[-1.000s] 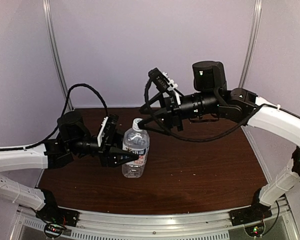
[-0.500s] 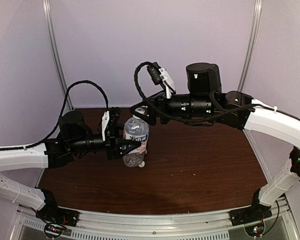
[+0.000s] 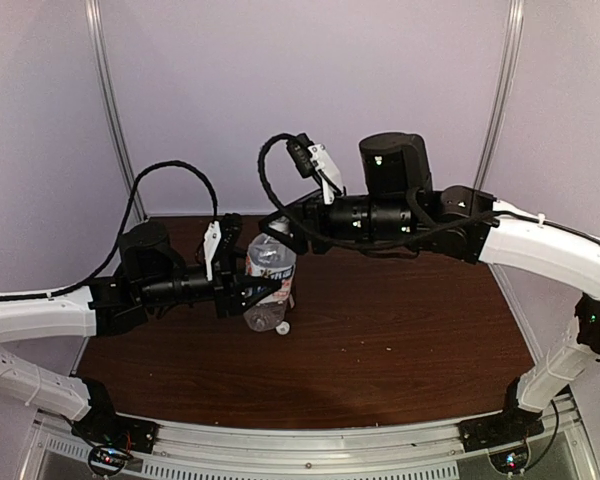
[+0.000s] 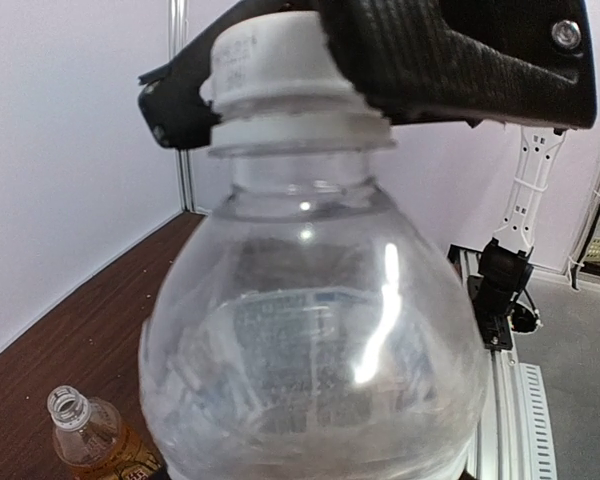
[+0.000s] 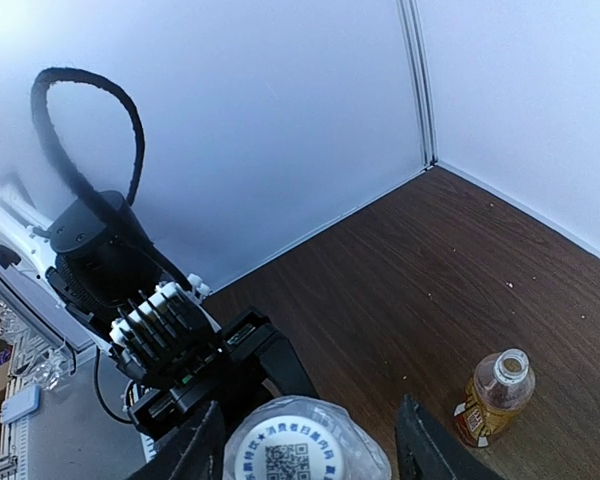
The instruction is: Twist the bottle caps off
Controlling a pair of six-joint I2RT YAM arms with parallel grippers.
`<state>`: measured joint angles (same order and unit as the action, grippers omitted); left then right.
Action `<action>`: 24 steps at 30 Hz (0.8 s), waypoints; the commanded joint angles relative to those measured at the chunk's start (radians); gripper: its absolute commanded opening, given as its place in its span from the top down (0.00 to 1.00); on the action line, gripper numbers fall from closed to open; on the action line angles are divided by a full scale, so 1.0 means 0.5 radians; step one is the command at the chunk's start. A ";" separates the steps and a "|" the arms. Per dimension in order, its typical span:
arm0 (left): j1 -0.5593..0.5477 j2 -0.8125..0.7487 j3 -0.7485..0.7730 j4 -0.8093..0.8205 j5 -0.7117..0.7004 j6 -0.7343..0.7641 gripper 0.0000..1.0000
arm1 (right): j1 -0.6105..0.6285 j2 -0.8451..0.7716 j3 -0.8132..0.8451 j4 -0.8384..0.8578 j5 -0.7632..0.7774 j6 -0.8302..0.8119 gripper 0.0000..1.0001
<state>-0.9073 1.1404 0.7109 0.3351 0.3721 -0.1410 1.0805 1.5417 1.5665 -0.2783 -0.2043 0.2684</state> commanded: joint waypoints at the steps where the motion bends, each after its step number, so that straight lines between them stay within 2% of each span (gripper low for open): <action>1: -0.010 -0.006 0.051 0.056 -0.044 -0.003 0.66 | 0.011 -0.063 -0.013 0.068 0.041 -0.007 0.44; 6: -0.011 -0.016 0.047 0.042 -0.051 0.004 0.66 | 0.012 -0.062 -0.016 0.069 0.026 -0.017 0.58; 15: -0.011 -0.020 0.037 0.048 -0.044 0.009 0.66 | 0.011 -0.132 -0.123 0.171 0.008 -0.114 1.00; 20: -0.011 -0.043 0.035 0.074 0.090 0.026 0.66 | 0.002 -0.177 -0.167 0.187 -0.181 -0.411 1.00; 24: -0.011 -0.058 0.035 0.112 0.433 0.056 0.66 | -0.017 -0.176 -0.143 0.084 -0.529 -0.753 1.00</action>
<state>-0.9134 1.1389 0.7109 0.3218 0.3923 -0.1215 1.0813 1.4956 1.4925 -0.2146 -0.2756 0.1085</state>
